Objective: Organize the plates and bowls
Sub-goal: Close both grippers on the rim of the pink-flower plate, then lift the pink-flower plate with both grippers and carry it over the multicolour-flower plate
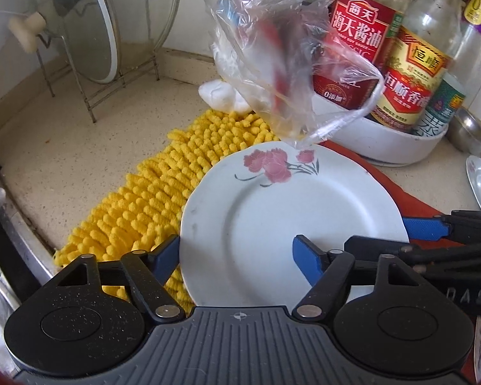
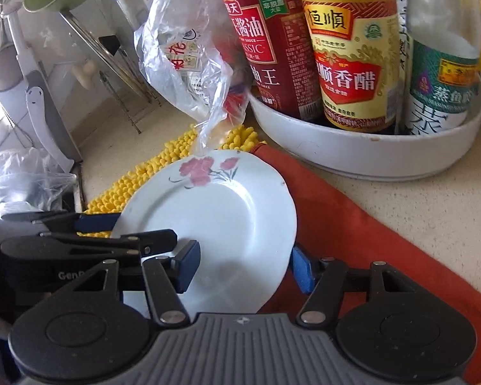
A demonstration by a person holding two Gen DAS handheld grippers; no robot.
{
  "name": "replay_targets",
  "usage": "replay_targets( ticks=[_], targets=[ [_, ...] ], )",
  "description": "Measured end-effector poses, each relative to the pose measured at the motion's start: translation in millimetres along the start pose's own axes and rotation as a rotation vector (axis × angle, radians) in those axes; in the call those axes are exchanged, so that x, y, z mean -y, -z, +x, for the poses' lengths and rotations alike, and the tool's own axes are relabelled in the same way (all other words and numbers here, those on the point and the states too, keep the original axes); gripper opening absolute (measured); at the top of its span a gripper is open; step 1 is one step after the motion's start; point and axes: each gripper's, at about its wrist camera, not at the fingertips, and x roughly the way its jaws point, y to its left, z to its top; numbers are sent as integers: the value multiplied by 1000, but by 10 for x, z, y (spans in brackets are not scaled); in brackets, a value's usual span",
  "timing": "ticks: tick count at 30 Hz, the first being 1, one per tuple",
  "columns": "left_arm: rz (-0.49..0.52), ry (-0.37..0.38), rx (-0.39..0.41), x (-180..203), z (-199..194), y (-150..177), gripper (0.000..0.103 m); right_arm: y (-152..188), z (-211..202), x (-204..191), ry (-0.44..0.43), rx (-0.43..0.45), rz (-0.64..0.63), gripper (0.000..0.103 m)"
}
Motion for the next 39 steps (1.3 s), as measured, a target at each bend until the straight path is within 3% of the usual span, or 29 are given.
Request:
replay_targets(
  ticks=[7,12,14,18,31,32,33,34,35,37,38,39],
  targets=[
    [24,59,-36,143,-171,236,79,162,-194,110,-4,-16,30,61],
    [20,59,-16,98,-114,218,83,215,-150,209,-11,-5,125,62],
    [24,56,-1,89,-94,222,85,274,-129,207,-42,29,132,67],
    [51,54,20,169,-117,236,81,296,-133,48,-5,27,60,62],
    [81,15,58,409,-320,189,74,324,-559,101,-8,105,68,61],
    [83,16,60,438,-326,192,74,332,-597,107,-20,111,70,52],
    [91,39,67,471,-337,193,62,339,-630,114,-53,111,78,48],
    [97,141,63,518,-367,187,28,344,-653,130,-62,107,99,31],
    [85,198,38,587,-392,176,16,342,-671,148,-54,96,105,24],
    [148,140,52,795,-402,157,33,356,-653,254,-2,69,153,24],
    [166,101,63,844,-396,157,54,376,-616,329,28,49,168,25],
    [159,112,65,826,-407,155,59,412,-603,430,46,37,194,25]
  ],
)
